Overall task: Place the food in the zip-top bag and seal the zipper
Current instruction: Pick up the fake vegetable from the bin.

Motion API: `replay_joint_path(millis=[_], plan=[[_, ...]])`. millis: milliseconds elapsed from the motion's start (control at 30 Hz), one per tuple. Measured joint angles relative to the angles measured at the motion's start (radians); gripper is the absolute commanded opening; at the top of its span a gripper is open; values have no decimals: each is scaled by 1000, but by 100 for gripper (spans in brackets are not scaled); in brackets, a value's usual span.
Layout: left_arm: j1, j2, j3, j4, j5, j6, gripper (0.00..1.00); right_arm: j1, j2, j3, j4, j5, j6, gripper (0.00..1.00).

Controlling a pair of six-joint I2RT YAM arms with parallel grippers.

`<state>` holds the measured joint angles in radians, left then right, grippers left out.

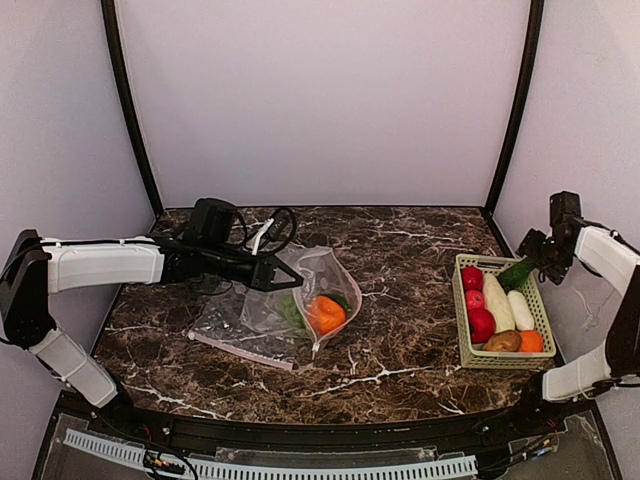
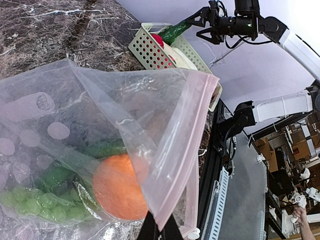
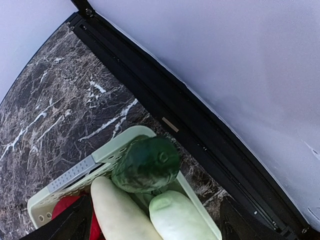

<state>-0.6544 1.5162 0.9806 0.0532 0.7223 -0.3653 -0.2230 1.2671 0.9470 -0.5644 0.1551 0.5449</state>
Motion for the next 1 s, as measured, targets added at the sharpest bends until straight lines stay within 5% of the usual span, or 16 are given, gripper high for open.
replay_joint_path(millis=[267, 633, 1000], plan=[[0, 0, 0, 0, 7, -2, 1, -60, 103, 1, 105, -33, -58, 76], [0, 0, 0, 1, 22, -10, 1, -62, 174, 21, 177, -107, -109, 40], [0, 0, 0, 1, 23, -10, 1, -62, 93, 22, 167, -102, -114, 21]])
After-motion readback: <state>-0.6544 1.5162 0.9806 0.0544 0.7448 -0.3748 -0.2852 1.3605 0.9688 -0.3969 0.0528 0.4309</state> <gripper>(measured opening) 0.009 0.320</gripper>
